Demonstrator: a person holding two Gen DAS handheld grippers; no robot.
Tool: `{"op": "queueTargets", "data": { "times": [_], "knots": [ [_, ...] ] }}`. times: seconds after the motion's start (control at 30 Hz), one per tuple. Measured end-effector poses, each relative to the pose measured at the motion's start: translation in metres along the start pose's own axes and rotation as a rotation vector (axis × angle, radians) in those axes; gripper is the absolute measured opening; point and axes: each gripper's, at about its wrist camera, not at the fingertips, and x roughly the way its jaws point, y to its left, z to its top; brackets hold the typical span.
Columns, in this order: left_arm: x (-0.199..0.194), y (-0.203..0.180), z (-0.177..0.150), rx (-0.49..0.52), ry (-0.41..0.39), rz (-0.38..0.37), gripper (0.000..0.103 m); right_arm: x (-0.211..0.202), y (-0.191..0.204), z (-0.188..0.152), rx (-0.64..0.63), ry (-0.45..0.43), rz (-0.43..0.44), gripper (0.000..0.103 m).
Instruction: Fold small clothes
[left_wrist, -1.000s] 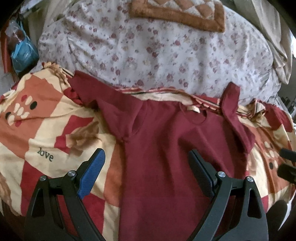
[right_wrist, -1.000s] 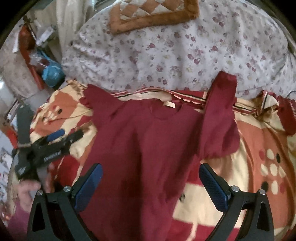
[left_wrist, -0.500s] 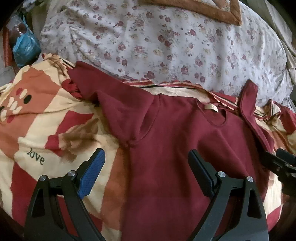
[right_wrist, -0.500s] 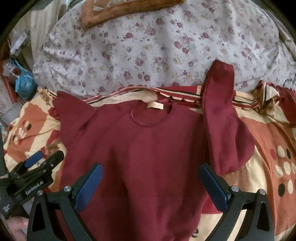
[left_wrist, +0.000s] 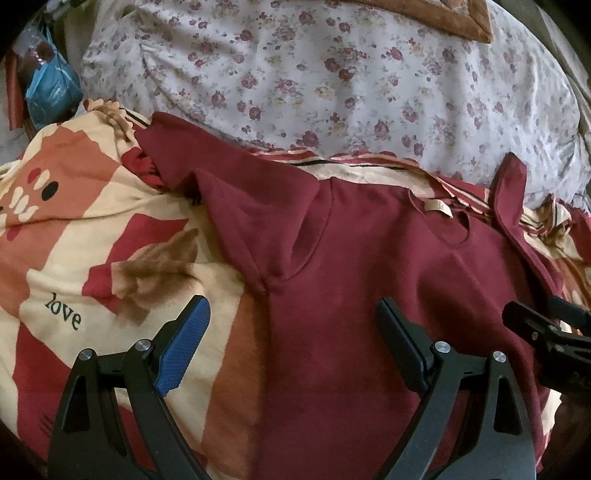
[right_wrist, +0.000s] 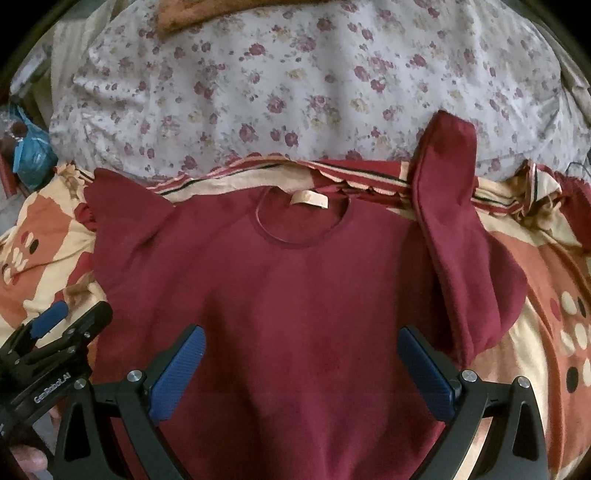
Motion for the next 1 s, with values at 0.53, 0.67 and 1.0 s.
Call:
{"op": "queueTargets", "data": {
  "times": [0.53,0.67,1.0],
  "knots": [
    [0.013,0.011,-0.003,-0.045,0.024,-0.001,0.091,0.039,0.001,-0.011,0.026,-0.021,-0.067,0.103],
    [0.017,0.013,-0.004,-0.047,0.034,0.004,0.091,0.046,0.003,-0.015,0.021,-0.014,-0.087,0.103],
    [0.023,0.016,-0.003,-0.060,0.049,0.015,0.091,0.055,0.008,-0.017,-0.009,0.000,-0.102,0.103]
  ]
}}
